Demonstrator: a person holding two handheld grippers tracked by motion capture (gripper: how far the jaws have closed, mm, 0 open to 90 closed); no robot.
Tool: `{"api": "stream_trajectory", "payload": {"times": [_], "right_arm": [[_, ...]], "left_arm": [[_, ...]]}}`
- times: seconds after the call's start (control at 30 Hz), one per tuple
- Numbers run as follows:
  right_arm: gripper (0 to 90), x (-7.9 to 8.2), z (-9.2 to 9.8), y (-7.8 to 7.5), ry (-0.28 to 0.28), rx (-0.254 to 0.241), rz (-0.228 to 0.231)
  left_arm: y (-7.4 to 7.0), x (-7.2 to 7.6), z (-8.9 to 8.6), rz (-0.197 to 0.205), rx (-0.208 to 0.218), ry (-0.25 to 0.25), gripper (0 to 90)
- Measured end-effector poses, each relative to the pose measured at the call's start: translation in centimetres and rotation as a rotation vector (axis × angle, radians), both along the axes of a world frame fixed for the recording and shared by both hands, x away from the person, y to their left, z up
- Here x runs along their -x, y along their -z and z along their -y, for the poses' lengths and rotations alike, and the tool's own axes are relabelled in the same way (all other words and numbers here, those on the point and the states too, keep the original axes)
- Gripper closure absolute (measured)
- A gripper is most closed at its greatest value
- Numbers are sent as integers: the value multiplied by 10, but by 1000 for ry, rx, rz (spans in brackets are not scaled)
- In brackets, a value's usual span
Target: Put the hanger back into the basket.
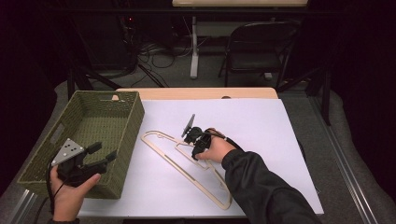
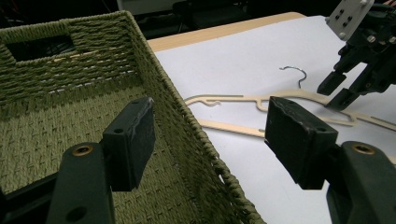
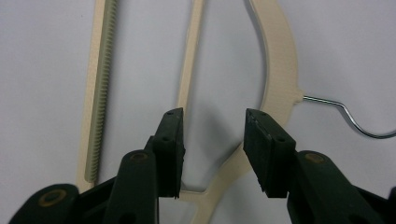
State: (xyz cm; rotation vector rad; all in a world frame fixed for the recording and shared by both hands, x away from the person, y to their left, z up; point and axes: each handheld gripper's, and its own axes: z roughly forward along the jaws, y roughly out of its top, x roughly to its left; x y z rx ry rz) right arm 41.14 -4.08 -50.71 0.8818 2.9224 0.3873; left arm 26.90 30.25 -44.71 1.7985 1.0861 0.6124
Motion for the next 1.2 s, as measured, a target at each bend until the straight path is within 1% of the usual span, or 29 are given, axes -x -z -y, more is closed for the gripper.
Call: {"api": "stream_trajectory", "payload": {"times": [0.03, 0.13, 0.2, 0.23, 0.3, 0.37, 0.4, 0.43, 0.5, 0.53, 0.57, 0.6, 0.67, 0.7, 0.73, 0.77, 0.8, 0.83, 0.93, 0.97, 1.07, 1.1, 1.2], "right_arm": [[594, 1, -2, 1, 1, 17, 6], [605, 2, -4, 3, -3, 7, -2], [613, 3, -5, 5, -6, 11, -1], [620, 4, -6, 6, -6, 21, -14], [630, 5, -7, 8, -8, 24, -21], [636, 5, -7, 8, -10, 30, -19], [642, 5, -7, 9, -10, 23, -26], [648, 5, -7, 10, -12, 32, -21], [663, 6, -8, 12, -12, 24, -17], [682, 7, -8, 13, -16, 21, -27], [682, 7, -8, 13, -16, 21, -27], [689, 7, -9, 13, -22, 32, -43], [696, 7, -10, 13, -25, 34, -45], [701, 8, -11, 16, -25, 7, -51], [701, 8, -11, 16, -25, 7, -51], [704, 8, -12, 16, -26, 11, -49], [706, 9, -12, 15, -28, 32, -55], [708, 9, -13, 15, -31, 38, -52], [710, 9, -14, 17, -34, 36, -59], [714, 9, -14, 18, -33, 25, -51], [724, 9, -14, 19, -31, 26, -51], [730, 9, -15, 18, -33, 37, -57], [740, 9, -15, 19, -29, 33, -63]], "left_arm": [[0, 0, 0, 0, 0, 0, 333], [0, 0, 0, -1, 1, -1, 333], [0, 0, 0, -1, 1, -1, 333], [0, 0, 0, -1, 1, -1, 333], [0, 0, 0, -1, 0, 0, 333], [0, 0, 0, -2, -1, 1, 333], [0, 0, 0, -1, -1, 1, 333], [0, 0, 0, -2, -1, 1, 333], [0, 0, 0, -3, -1, 0, 333], [1, 0, 0, -3, -1, 0, 333], [1, 0, 0, -3, -2, 0, 333], [1, 0, 0, -3, -2, 0, 333], [1, 0, 0, -3, -2, 1, 333], [1, 0, 0, -3, -2, 1, 333], [1, -1, 0, -3, -2, 1, 333], [1, 0, 0, -3, -2, 1, 333], [1, 0, 0, -4, -2, 0, 333], [1, 0, 0, -3, -2, 0, 333], [0, 0, 0, -3, 0, -1, 333], [0, 0, 0, -3, 0, -1, 333], [1, 0, 0, -3, -2, 0, 333], [1, 0, 0, -4, -1, 0, 333], [1, -1, 0, -4, -2, -1, 333]]}}
